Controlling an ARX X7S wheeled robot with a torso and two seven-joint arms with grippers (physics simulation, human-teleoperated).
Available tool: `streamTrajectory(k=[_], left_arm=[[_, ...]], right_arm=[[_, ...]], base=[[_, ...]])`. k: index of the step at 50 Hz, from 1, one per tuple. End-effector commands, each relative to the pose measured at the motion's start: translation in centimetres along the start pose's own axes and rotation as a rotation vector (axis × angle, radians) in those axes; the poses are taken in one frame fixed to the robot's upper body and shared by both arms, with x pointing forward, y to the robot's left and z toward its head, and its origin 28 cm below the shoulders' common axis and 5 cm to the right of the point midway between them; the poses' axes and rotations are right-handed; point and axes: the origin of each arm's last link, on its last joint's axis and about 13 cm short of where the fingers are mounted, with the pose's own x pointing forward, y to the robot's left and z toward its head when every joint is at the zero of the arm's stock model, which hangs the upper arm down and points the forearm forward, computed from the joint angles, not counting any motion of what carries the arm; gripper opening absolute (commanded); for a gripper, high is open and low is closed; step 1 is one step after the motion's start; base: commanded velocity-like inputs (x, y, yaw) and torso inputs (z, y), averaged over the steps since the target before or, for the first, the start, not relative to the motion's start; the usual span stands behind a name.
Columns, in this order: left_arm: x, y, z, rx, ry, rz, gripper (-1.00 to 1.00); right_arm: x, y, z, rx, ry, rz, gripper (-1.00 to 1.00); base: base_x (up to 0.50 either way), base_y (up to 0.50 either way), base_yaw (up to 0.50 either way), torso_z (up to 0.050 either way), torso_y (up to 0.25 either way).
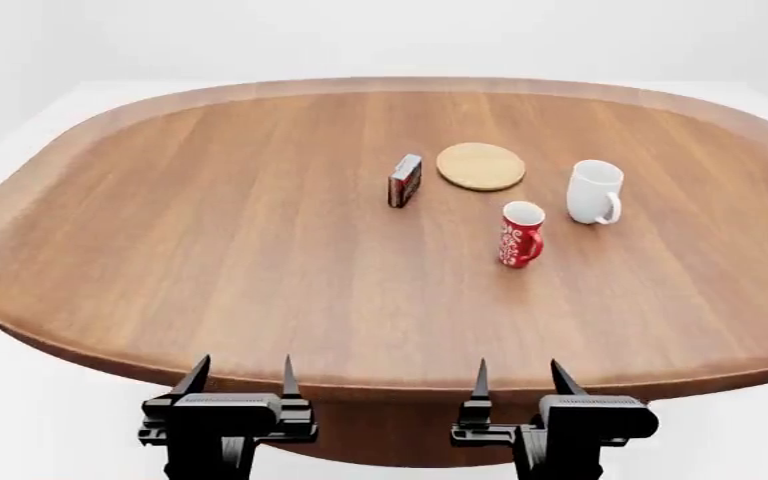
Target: Put the chocolate pudding to the left of the plate.
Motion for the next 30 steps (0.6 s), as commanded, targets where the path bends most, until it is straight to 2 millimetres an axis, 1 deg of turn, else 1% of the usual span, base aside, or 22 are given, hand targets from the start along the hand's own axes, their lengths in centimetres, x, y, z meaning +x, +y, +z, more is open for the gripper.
streamTrajectory(k=[1, 17, 30], left_arm=[[-0.02, 0.01, 0.02, -0.001, -0.001, -0.001, 1.0], [0.01, 0.02, -0.07, -0.001, 0.002, -0.007, 1.0], [0.05, 0.03, -0.09, -0.005, 0.003, -0.007, 1.0]], right_arm=[[-0.04, 0.0, 0.0, 0.0, 0.001, 0.001, 1.0], [-0.01, 0.0, 0.0, 0.004, 0.002, 0.002, 1.0], [0.11, -0.09, 0.01, 0.018, 0.013, -0.022, 1.0]], base=[[0.0, 0.5, 0.0, 0.0, 0.0], [0.0, 0.5, 0.0, 0.0, 0.0], [0.0, 0.02, 0.0, 0.0, 0.0]])
